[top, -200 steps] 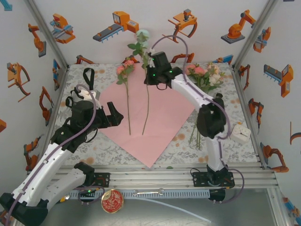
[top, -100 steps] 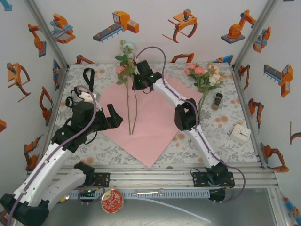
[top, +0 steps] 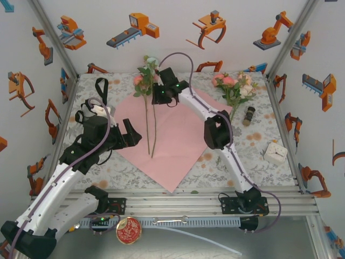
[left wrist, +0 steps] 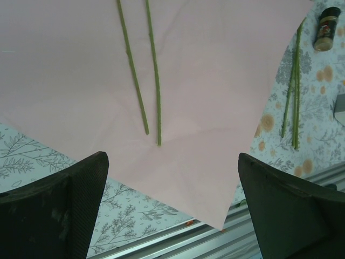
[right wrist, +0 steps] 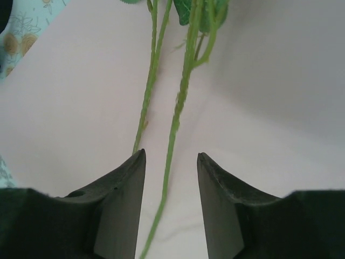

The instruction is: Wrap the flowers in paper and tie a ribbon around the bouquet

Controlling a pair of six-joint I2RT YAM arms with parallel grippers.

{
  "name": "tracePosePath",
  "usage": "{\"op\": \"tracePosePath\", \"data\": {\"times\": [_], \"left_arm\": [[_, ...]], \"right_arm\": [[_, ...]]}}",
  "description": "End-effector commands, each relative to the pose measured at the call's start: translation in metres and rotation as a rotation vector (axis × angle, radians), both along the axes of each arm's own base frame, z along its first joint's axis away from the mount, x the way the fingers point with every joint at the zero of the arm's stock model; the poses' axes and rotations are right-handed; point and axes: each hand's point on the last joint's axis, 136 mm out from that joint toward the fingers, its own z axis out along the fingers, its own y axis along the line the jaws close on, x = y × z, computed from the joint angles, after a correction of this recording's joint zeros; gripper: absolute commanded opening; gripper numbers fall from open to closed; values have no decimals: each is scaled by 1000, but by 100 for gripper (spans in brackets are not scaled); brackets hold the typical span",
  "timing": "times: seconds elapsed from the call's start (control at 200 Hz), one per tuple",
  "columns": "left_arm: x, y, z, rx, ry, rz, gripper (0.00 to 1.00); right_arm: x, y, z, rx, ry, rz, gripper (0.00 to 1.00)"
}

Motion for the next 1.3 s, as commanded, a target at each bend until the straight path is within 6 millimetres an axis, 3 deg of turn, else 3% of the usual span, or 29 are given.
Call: {"op": "tracePosePath", "data": {"times": [0.0,0.12,0.26,0.426,0.491,0.551,0.696,0.886,1.292], "left_arm": [[-3,-20,13,-92,-54,-97,97],[-8,-46,27,-185,-94,-228,97],[-19,-79,44,-251,-144,-401,97],[-35,-118,50,-246,-148,-584,97],[-38,-130,47,-234,-139,-629,97],[-40,-138,45,-225,-130,-654,97],[-39,-145,38,-204,-114,-656,97],[-33,-140,32,-160,-114,-614,97],[-27,-135,25,-115,-101,-581,97]], "right_arm": [[-4,-45,115,-1,-197,-35,44],[-19,-116,140,-123,-250,-129,44],[-36,-223,138,-286,-255,-293,45],[-58,-343,97,-349,-144,-500,46],[-64,-378,76,-350,-87,-571,46],[-67,-398,55,-331,-23,-604,44],[-72,-414,9,-330,89,-584,38],[-66,-391,-39,-257,202,-480,32],[-48,-374,-75,-205,294,-458,28]]}}
